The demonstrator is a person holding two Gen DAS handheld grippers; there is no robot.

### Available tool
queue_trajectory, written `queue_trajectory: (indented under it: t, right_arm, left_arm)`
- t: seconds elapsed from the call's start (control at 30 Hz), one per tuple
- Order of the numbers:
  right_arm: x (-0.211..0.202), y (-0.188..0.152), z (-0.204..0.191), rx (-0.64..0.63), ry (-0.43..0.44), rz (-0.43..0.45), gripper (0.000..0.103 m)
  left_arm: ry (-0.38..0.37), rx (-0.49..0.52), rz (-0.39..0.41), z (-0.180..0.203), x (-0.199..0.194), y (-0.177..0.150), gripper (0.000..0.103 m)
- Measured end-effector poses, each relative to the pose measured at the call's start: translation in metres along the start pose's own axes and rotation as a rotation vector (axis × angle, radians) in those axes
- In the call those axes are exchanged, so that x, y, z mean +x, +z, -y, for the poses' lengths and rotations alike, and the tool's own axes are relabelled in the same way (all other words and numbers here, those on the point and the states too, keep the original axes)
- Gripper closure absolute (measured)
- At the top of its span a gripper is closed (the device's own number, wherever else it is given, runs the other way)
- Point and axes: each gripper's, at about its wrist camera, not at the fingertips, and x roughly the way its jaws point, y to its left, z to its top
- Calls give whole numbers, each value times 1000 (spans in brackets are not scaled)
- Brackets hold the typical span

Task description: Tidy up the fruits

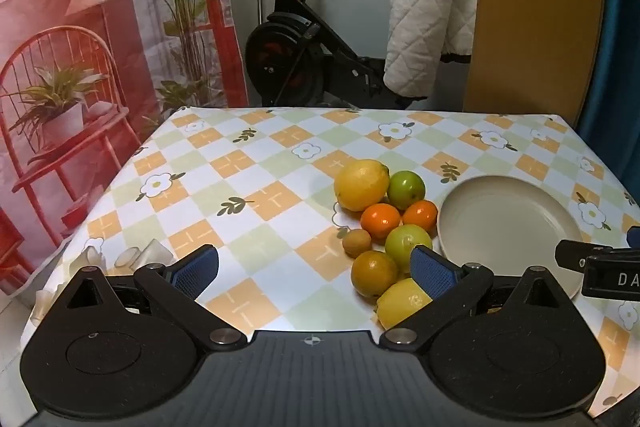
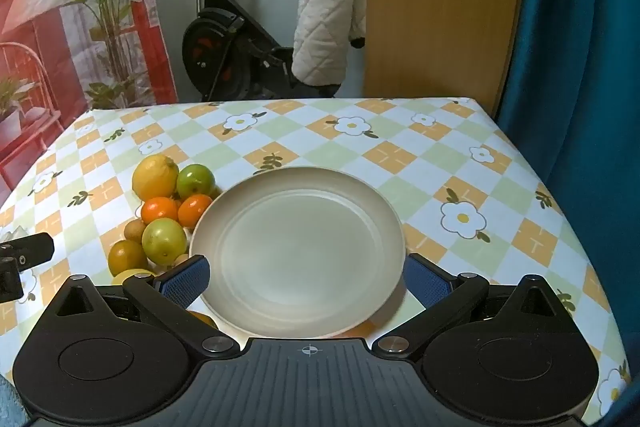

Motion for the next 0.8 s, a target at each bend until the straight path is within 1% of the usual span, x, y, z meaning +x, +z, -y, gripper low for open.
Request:
queue_trajectory:
  t: [0.1,0.13,0.2,0.23,0.37,0.8]
  right_arm:
    - [0,0,1,4,1,2,0]
    - [0,0,1,3,0,2,0]
    - [0,1,2,3,-2,3,0]
    - [0,1,3,3,-3,3,0]
    - [0,1,2,1,-1,2,0]
    - [-2,0,3,4,0,5,0]
  left_arm:
    - [-16,3,4,-2,0,1,0]
    - [-22,-15,14,-11,-3,-1,0]
    - [-20,-24,5,-15,-1,0,0]
    - [-5,-15,5,-10,-1,0,0]
    - [10,-13,5,-2,1,-1,0]
    - [8,-5,6,-1,0,-2,0]
